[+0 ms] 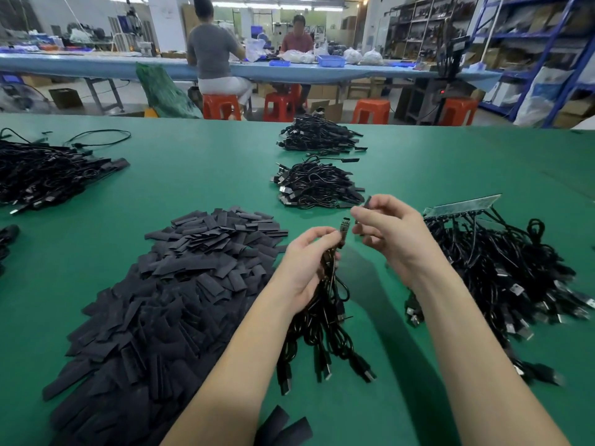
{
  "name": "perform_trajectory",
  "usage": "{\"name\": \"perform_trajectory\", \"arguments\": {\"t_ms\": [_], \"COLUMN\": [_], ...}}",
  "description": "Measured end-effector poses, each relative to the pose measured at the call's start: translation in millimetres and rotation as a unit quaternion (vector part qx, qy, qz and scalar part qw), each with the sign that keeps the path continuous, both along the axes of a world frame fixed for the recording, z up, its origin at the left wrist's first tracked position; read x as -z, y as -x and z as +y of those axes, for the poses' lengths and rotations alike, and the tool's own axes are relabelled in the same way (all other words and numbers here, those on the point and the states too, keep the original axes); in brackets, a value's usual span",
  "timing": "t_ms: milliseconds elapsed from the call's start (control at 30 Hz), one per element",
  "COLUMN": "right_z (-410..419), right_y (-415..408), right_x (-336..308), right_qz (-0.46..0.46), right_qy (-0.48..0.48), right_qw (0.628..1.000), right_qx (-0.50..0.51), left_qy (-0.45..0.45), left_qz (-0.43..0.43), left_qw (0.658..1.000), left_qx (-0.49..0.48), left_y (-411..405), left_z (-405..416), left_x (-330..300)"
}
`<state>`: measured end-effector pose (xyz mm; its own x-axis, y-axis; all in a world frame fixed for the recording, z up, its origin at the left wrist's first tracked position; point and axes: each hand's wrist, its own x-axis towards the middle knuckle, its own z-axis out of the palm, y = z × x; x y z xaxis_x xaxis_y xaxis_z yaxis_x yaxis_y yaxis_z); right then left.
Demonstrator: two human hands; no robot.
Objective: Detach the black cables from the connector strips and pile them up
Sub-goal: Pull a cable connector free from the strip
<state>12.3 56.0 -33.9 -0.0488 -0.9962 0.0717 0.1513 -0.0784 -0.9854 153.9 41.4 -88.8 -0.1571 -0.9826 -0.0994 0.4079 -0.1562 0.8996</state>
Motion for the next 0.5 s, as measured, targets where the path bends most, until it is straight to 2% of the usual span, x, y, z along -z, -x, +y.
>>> {"name": "perform_trajectory", "arguments": {"t_ms": [167,500], "right_z": [5,6], "right_y": [15,15], "right_x": [14,17], "right_qz": [-0.060,-0.126], "right_qy": [-0.028,0.045], "right_qw": [0.998,0.991], "right_qx": [-0.007,-0.017], "left_qy": [-0.015,0.004], "left_qz": [0.044,0.041], "left_qw": [0.998,0.994], "left_qx": [0.034,0.097], "left_y": [-7,-11], "left_z": [-4,4], "left_x": [0,-8]}}
